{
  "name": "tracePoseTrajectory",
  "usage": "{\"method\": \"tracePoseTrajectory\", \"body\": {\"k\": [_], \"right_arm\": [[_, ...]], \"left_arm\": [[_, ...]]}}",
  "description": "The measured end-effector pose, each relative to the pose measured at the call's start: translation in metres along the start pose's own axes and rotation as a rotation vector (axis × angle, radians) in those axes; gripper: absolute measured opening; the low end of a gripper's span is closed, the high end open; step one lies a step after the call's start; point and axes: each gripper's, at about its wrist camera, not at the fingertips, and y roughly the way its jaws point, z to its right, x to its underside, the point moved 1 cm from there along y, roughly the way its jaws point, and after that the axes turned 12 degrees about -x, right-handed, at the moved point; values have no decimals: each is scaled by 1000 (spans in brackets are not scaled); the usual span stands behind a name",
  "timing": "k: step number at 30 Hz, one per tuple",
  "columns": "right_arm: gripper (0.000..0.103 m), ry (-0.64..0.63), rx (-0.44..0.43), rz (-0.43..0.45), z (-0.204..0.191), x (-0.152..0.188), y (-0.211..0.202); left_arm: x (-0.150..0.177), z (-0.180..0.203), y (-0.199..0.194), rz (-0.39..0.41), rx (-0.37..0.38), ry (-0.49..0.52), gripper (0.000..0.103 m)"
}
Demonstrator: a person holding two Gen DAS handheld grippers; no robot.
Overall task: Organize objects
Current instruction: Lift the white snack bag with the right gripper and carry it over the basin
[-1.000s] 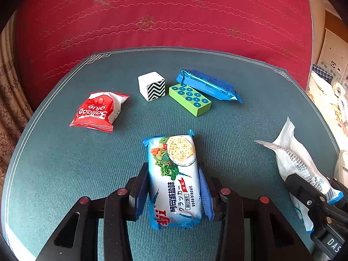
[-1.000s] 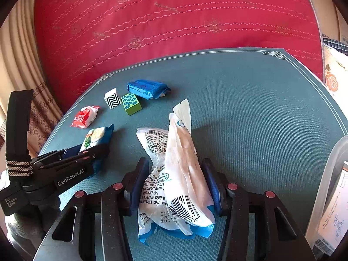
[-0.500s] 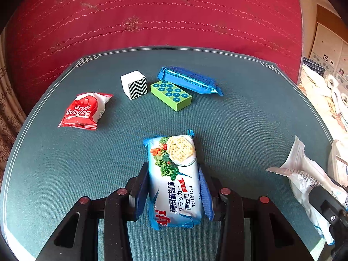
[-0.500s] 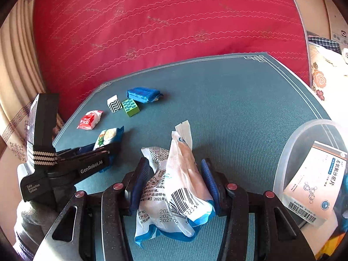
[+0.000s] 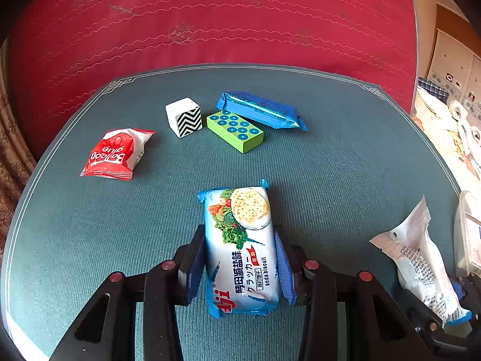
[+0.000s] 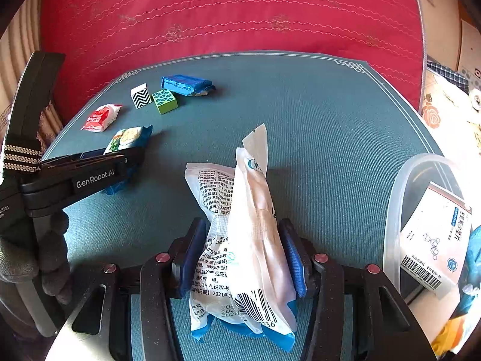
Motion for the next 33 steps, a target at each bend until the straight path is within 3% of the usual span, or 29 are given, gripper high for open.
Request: {"method": "tracePoseTrajectory", "body": {"k": [7, 16, 17, 18, 19, 21, 27, 29, 30, 33], "right_arm": [[50, 67, -19, 85, 8, -8, -24], [49, 77, 74, 196, 30, -18, -74], [47, 80, 91, 207, 34, -19, -80], [25, 81, 108, 219, 39, -21, -86], [22, 87, 123, 223, 44, -23, -91], [22, 98, 143, 232, 56, -25, -101], [25, 209, -4, 209, 82, -17, -114], [36, 226, -59, 177, 81, -8, -114], [47, 231, -83, 159, 79, -2, -113], [50, 210, -115, 91, 65, 17, -109]], "left_arm": [[0, -2, 0, -4, 7, -6, 45], [2, -2, 0, -1, 3, 2, 45], [2, -1, 0, 0, 2, 3, 45], [2, -1, 0, 0, 1, 3, 45], [2, -1, 0, 1, 0, 4, 45], [2, 0, -1, 2, -2, 6, 45], [3, 0, -1, 3, -2, 7, 45], [3, 0, -1, 3, -3, 7, 45], [3, 0, -1, 2, -2, 6, 45], [4, 1, -1, 2, -2, 6, 45]]}}
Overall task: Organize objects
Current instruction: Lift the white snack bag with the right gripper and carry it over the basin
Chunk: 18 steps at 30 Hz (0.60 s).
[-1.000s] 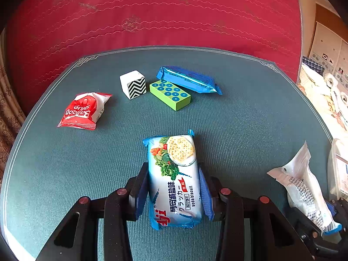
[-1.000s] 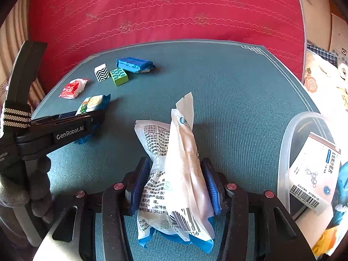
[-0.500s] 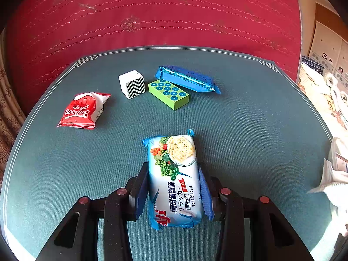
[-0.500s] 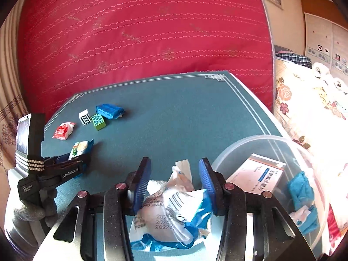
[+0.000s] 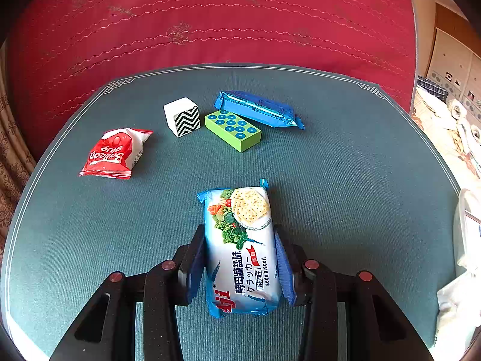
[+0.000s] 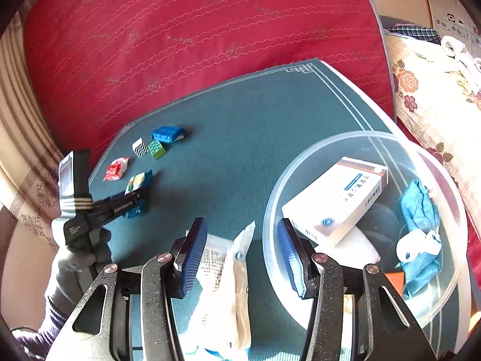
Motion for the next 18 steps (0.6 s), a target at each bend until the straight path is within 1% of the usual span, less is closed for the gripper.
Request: {"method": "tracePoseTrajectory", "body": {"k": [5, 6, 10, 16, 18], "right_arm": [[50, -80, -4, -115, -24, 34, 4], [50, -103, 8, -140, -28, 39, 7], [50, -195, 112, -214, -36, 46, 25], [49, -190, 124, -310, -30, 51, 51], [48, -192, 132, -304, -29, 52, 52]], "left_arm": [[0, 0, -1, -1, 2, -1, 45], [0, 0, -1, -1, 2, 0, 45], [0, 1, -2, -1, 9, 6, 45], [0, 1, -2, -3, 19, 7, 45], [0, 0, -2, -4, 22, 6, 45]]}}
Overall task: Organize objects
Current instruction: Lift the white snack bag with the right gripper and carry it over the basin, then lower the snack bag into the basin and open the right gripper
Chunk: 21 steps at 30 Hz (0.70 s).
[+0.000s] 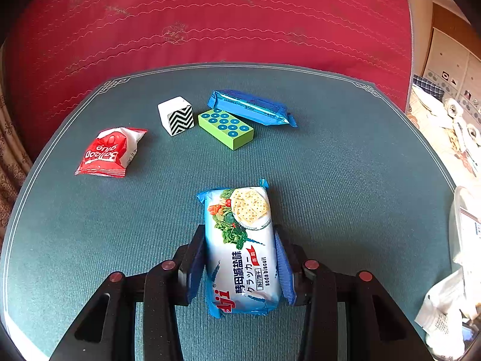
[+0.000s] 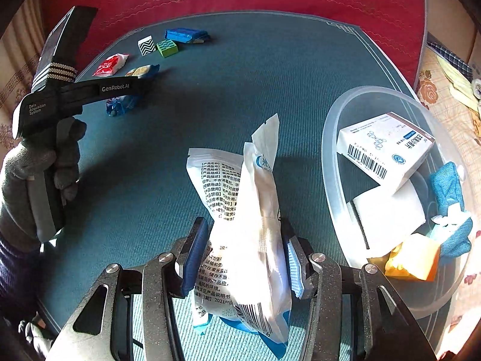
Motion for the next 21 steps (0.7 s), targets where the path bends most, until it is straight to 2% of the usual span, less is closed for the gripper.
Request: {"method": "tracePoseTrajectory", "body": {"k": [5, 9, 14, 21], "right_arm": [[47, 67, -92, 61, 6, -3, -12], [47, 110, -116, 144, 13, -11, -37], [47, 139, -67, 232, 27, -21, -64], [47, 262, 41, 330, 74, -25, -90]], "left_arm": [[0, -1, 1, 0, 0, 0, 45], [0, -1, 1, 1, 0, 1, 45], [0, 1, 1, 3, 0, 10, 45], [3, 6, -2, 6, 10, 26, 45]]}}
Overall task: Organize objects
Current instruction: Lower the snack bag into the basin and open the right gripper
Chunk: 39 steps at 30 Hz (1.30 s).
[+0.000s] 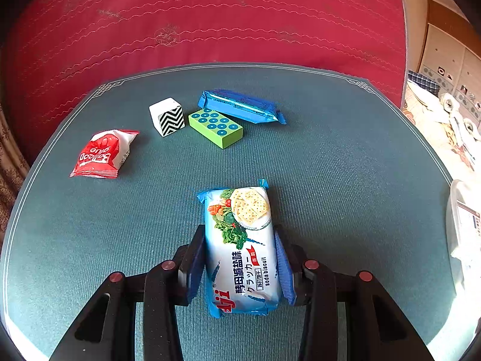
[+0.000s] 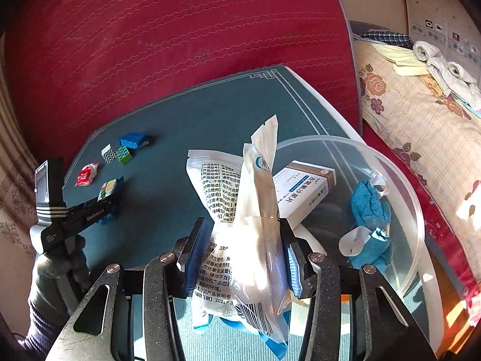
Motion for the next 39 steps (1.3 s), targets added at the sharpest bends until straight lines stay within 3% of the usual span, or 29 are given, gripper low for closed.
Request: {"method": "tracePoseTrajectory", "body": {"k": [11, 21, 26, 29, 32, 36, 39], "right_arm": [[47, 96, 162, 82, 58, -17, -12], [47, 118, 275, 59, 102, -20, -26], [48, 119, 254, 18, 107, -15, -18], [48, 147, 194, -8, 109, -11, -10], [49, 124, 197, 11, 104, -9, -13], [67, 156, 162, 71, 106, -10, -23], [70, 172, 145, 112, 108, -11, -32]], "left_arm": [[2, 2, -2, 3, 1, 9, 45], [2, 4, -3, 7, -6, 15, 45], [4, 5, -4, 8, 14, 22, 45], [3, 5, -6, -8, 86, 9, 45], [3, 5, -10, -11, 133, 0, 45], [3, 5, -15, -13, 168, -10, 45], [4, 7, -18, -13, 182, -8, 45]]}}
